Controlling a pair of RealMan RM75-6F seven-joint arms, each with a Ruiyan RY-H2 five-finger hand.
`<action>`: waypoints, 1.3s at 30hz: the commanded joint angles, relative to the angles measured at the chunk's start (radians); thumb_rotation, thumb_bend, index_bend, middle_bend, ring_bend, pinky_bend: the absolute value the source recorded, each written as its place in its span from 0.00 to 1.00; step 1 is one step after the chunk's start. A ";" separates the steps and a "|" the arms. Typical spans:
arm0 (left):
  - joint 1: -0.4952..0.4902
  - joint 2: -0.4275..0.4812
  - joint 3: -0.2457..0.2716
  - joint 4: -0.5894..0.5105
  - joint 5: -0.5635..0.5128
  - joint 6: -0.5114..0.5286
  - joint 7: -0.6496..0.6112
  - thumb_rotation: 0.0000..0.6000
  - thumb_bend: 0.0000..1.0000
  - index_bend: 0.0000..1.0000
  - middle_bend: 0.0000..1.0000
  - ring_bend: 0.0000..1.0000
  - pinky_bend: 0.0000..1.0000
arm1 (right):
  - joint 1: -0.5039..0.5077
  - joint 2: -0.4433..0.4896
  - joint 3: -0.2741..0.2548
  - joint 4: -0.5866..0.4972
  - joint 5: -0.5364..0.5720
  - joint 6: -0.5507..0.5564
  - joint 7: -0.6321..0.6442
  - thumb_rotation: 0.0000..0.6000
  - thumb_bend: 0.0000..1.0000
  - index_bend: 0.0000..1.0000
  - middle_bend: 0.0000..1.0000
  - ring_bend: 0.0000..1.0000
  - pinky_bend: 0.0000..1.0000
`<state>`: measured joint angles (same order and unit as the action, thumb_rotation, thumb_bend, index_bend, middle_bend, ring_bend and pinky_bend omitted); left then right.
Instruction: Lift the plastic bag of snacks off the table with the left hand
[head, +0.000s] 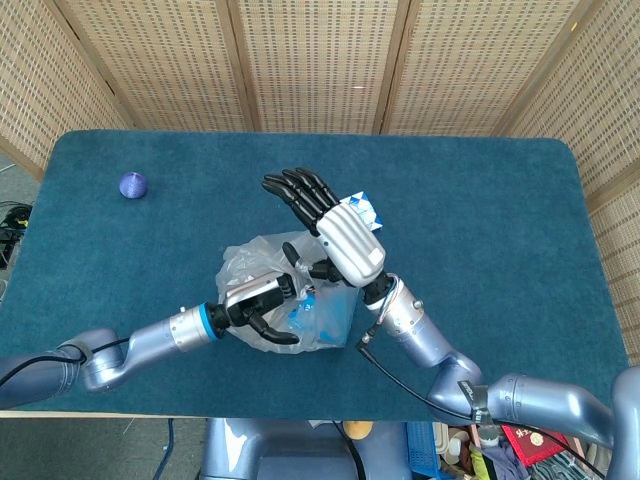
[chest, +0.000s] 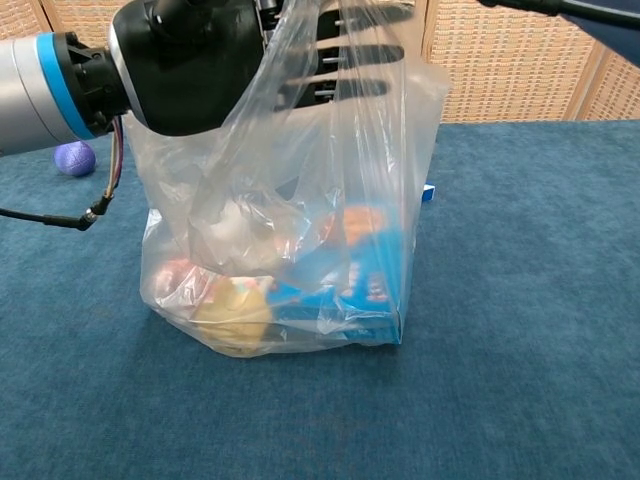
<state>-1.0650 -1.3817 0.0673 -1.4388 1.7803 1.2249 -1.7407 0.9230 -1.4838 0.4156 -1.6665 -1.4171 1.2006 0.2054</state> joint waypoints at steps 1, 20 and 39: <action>-0.004 -0.003 0.000 0.002 0.004 -0.002 0.000 0.87 0.25 0.00 0.00 0.00 0.00 | 0.001 0.001 0.001 -0.001 0.001 0.000 -0.002 1.00 0.59 0.05 0.10 0.00 0.00; -0.029 0.006 -0.026 -0.034 -0.020 -0.069 0.157 1.00 0.39 0.00 0.00 0.00 0.03 | 0.009 -0.003 0.005 -0.010 0.007 -0.001 -0.016 1.00 0.59 0.05 0.10 0.00 0.00; -0.035 0.032 -0.074 -0.125 -0.072 -0.139 0.416 1.00 0.23 0.00 0.00 0.00 0.05 | 0.025 -0.001 0.024 -0.035 0.035 -0.011 -0.058 1.00 0.59 0.05 0.10 0.00 0.00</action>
<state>-1.0981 -1.3543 -0.0074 -1.5585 1.7066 1.0911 -1.3208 0.9483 -1.4853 0.4393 -1.7009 -1.3827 1.1897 0.1479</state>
